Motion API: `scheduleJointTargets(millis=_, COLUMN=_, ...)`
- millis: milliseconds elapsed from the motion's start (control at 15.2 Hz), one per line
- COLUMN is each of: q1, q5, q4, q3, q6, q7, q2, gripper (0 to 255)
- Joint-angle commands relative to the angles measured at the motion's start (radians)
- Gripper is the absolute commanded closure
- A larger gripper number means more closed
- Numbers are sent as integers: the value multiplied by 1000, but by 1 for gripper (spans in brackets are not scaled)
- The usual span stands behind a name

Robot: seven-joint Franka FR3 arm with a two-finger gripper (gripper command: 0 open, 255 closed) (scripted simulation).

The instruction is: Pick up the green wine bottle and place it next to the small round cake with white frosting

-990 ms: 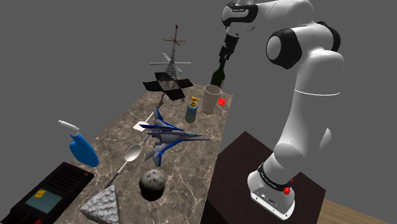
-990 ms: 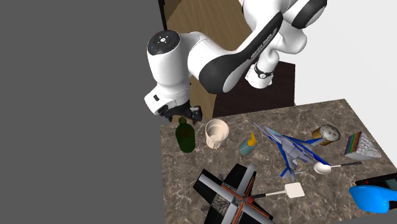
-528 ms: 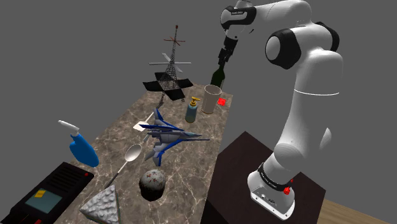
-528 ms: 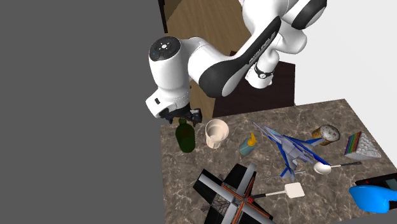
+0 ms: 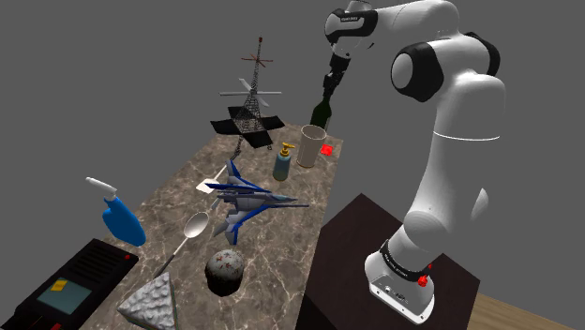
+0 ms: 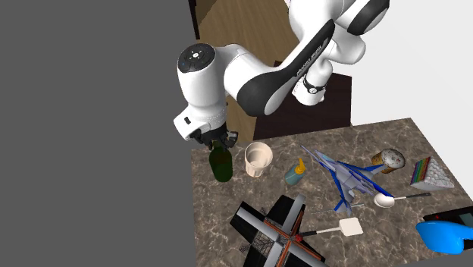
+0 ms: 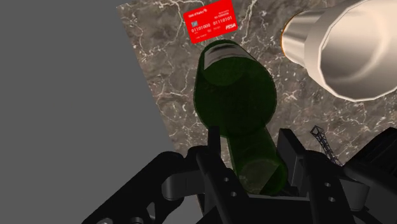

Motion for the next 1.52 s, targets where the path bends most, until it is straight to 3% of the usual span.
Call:
scheduleJointTargets(millis=0, q1=0, q5=0, q4=0, q3=0, q6=0, q7=0, q2=0, gripper=255)
scheduleJointTargets(millis=528, q1=-5, q5=-5, q4=60, q3=-3, q6=-64, q7=8, q2=-5, gripper=255)
scheduleJointTargets(millis=1452, q1=-37, q5=1, q4=293, q3=-5, q6=-267, q7=25, q2=23, gripper=255)
